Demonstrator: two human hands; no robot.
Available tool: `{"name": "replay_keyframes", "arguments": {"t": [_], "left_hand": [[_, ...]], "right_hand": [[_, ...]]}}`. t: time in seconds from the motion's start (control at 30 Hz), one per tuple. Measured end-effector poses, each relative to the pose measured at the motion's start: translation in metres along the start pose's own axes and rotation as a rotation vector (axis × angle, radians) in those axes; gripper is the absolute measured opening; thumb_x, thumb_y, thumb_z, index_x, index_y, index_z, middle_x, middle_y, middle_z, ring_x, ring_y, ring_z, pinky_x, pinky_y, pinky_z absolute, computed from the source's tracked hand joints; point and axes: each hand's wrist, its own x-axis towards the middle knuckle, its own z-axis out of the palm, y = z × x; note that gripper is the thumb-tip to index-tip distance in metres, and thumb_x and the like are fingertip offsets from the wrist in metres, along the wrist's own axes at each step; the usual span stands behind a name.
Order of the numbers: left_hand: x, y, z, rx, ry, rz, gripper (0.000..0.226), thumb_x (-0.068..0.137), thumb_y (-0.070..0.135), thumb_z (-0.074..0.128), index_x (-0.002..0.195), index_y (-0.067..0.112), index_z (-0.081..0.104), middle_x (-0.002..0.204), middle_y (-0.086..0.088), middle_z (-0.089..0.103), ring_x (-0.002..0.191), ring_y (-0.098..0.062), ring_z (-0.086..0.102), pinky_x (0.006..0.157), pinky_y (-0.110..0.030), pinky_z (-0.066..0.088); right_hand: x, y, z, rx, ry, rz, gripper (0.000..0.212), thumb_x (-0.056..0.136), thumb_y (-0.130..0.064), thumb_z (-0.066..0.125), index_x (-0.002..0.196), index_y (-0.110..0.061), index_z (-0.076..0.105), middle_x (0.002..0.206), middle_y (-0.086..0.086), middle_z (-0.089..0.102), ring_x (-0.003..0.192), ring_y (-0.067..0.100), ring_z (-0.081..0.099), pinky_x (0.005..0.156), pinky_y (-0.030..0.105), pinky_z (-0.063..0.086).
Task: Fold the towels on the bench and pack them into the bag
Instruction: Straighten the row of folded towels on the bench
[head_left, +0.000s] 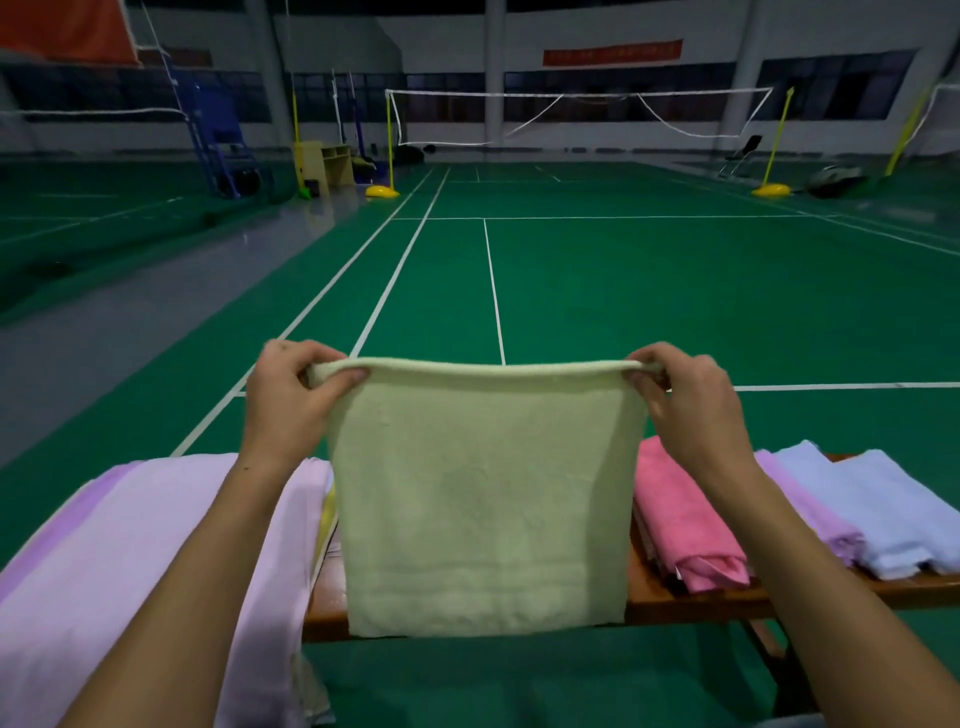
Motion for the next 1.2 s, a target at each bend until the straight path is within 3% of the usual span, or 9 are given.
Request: {"name": "replay_keyframes", "arguments": {"t": [0.13, 0.23, 0.3, 0.37, 0.5, 0.73, 0.9, 1.07, 1.2], "left_hand": [[0.014, 0.009, 0.004, -0.299, 0.052, -0.136, 0.015, 0.088, 0.025, 0.085, 0.088, 0.024, 0.07, 0.099, 0.0, 0.071, 0.082, -0.006, 0.062, 0.072, -0.02, 0.049], [0.01, 0.013, 0.013, -0.439, 0.003, -0.224, 0.02, 0.087, 0.027, 0.085, 0.086, 0.017, 0.068, 0.083, -0.002, 0.07, 0.07, -0.01, 0.062, 0.063, -0.025, 0.051], [0.005, 0.014, 0.013, -0.448, 0.002, -0.239, 0.021, 0.085, 0.026, 0.087, 0.084, 0.015, 0.068, 0.08, -0.004, 0.072, 0.067, -0.011, 0.064, 0.06, -0.025, 0.053], [0.003, 0.015, 0.007, -0.449, 0.008, -0.237, 0.021, 0.084, 0.024, 0.088, 0.086, 0.011, 0.071, 0.079, -0.004, 0.072, 0.066, -0.011, 0.065, 0.058, -0.024, 0.055], [-0.004, 0.015, -0.018, -0.47, 0.009, -0.232, 0.017, 0.083, 0.026, 0.088, 0.088, 0.012, 0.079, 0.077, 0.0, 0.074, 0.067, -0.012, 0.065, 0.059, -0.024, 0.055], [-0.024, 0.027, -0.045, -0.559, -0.058, -0.229, 0.029, 0.082, 0.031, 0.082, 0.087, 0.003, 0.074, 0.071, -0.001, 0.069, 0.061, -0.013, 0.062, 0.055, -0.023, 0.054], [-0.028, 0.007, -0.035, -0.53, -0.072, -0.279, 0.024, 0.085, 0.028, 0.084, 0.089, 0.005, 0.077, 0.076, -0.008, 0.072, 0.062, -0.016, 0.064, 0.054, -0.028, 0.053], [-0.035, -0.046, 0.02, -0.467, -0.088, -0.465, 0.015, 0.083, 0.02, 0.088, 0.089, 0.008, 0.081, 0.073, -0.009, 0.075, 0.058, -0.017, 0.061, 0.052, -0.026, 0.047], [-0.024, -0.088, 0.059, -0.438, -0.05, -0.56, 0.02, 0.085, 0.021, 0.087, 0.095, 0.005, 0.081, 0.076, -0.011, 0.072, 0.058, -0.015, 0.059, 0.042, -0.022, 0.043]], "right_hand": [[0.022, -0.001, 0.008, 0.105, 0.047, 0.079, 0.012, 0.096, -0.032, 0.067, 0.103, -0.027, 0.074, 0.104, 0.01, 0.062, 0.105, 0.029, 0.053, 0.093, 0.039, 0.042], [0.018, -0.014, 0.022, 0.617, -0.019, 0.328, 0.01, 0.096, -0.027, 0.067, 0.091, -0.02, 0.072, 0.087, 0.001, 0.069, 0.084, 0.016, 0.06, 0.081, 0.036, 0.049], [0.01, -0.018, 0.031, 0.78, -0.002, 0.442, 0.024, 0.091, -0.038, 0.071, 0.087, -0.015, 0.071, 0.078, 0.001, 0.062, 0.075, 0.015, 0.054, 0.073, 0.037, 0.046], [0.003, -0.021, 0.03, 0.799, 0.033, 0.436, 0.038, 0.087, -0.046, 0.073, 0.086, -0.008, 0.069, 0.073, 0.002, 0.056, 0.071, 0.015, 0.048, 0.067, 0.036, 0.041], [-0.006, -0.025, 0.008, 0.818, 0.062, 0.344, 0.029, 0.099, -0.026, 0.073, 0.09, 0.001, 0.068, 0.076, 0.008, 0.061, 0.069, 0.014, 0.05, 0.064, 0.033, 0.038], [-0.025, -0.03, -0.022, 0.911, 0.019, 0.256, 0.038, 0.099, -0.028, 0.074, 0.09, 0.007, 0.062, 0.077, 0.013, 0.051, 0.072, 0.023, 0.041, 0.066, 0.041, 0.032], [-0.022, -0.019, -0.005, 0.768, -0.056, 0.214, 0.042, 0.099, -0.033, 0.074, 0.081, 0.001, 0.059, 0.068, 0.019, 0.049, 0.064, 0.019, 0.042, 0.06, 0.036, 0.032], [-0.032, 0.015, 0.065, 0.5, -0.043, 0.246, 0.045, 0.098, -0.035, 0.074, 0.069, -0.016, 0.045, 0.059, -0.012, 0.039, 0.056, 0.01, 0.034, 0.055, 0.036, 0.03], [-0.03, 0.037, 0.12, 0.284, -0.101, 0.256, 0.034, 0.1, -0.044, 0.067, 0.081, -0.018, 0.056, 0.07, -0.005, 0.06, 0.068, 0.019, 0.056, 0.064, 0.042, 0.044]]}}
